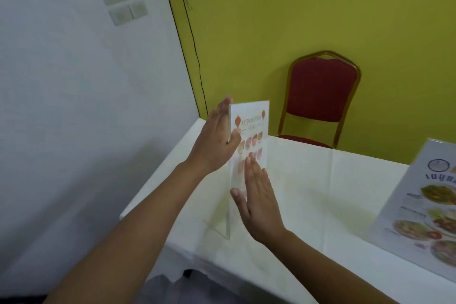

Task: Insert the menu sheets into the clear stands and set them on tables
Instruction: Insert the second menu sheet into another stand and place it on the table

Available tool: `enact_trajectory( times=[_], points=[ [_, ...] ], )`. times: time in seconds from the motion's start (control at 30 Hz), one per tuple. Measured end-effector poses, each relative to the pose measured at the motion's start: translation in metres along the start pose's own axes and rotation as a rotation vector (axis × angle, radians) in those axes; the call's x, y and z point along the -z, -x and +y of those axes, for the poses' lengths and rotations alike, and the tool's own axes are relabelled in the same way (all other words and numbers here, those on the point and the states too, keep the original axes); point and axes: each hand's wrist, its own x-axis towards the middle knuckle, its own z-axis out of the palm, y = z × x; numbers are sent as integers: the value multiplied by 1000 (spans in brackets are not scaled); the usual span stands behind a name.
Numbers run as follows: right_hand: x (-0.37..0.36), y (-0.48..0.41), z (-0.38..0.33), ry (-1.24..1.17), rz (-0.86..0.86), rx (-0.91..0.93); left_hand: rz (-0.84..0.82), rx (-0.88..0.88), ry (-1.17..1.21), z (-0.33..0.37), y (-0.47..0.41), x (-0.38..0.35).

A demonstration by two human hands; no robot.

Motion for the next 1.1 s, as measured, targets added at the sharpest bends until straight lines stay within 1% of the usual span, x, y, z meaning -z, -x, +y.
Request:
enact_trajectory(
  times=[0.1,0.17,0.3,0.37,0.4,0.43,0.5,0.57,0.63,0.7,0.8,0.93,1.1],
  points=[
    [-2,-22,6,-112,51,-117,-30,75,-26,-13,5,4],
    [-1,-42,14,-195,71,-259,-33,90,-47,-20,6,5],
    [3,-75,40,-367,51,-544,-58,145,-67,-28,6,9],
    [1,-85,54,-481,35,-654,-83,169,-79,-30,4,11],
    [1,-88,59,-535,-3,-696,-99,177,-82,-29,3,11],
    [0,-90,63,-591,-53,-718,-110,185,-85,-29,2,11],
    [1,-93,69,-713,-146,-705,-124,206,-63,-28,0,12],
    [4,-96,71,-787,-167,-665,-110,248,-22,-29,-2,8],
    [2,-98,73,-762,-120,-635,-69,315,122,-25,-2,4],
    [-6,-98,82,-724,-39,-623,34,398,290,-16,-2,-2],
    [-1,-88,79,-591,141,-657,93,510,443,2,-5,-10],
    [33,-66,66,-403,319,-699,105,488,545,18,-15,-22],
    [63,-40,85,-220,494,-755,55,470,660,37,-26,-52]
  ],
)
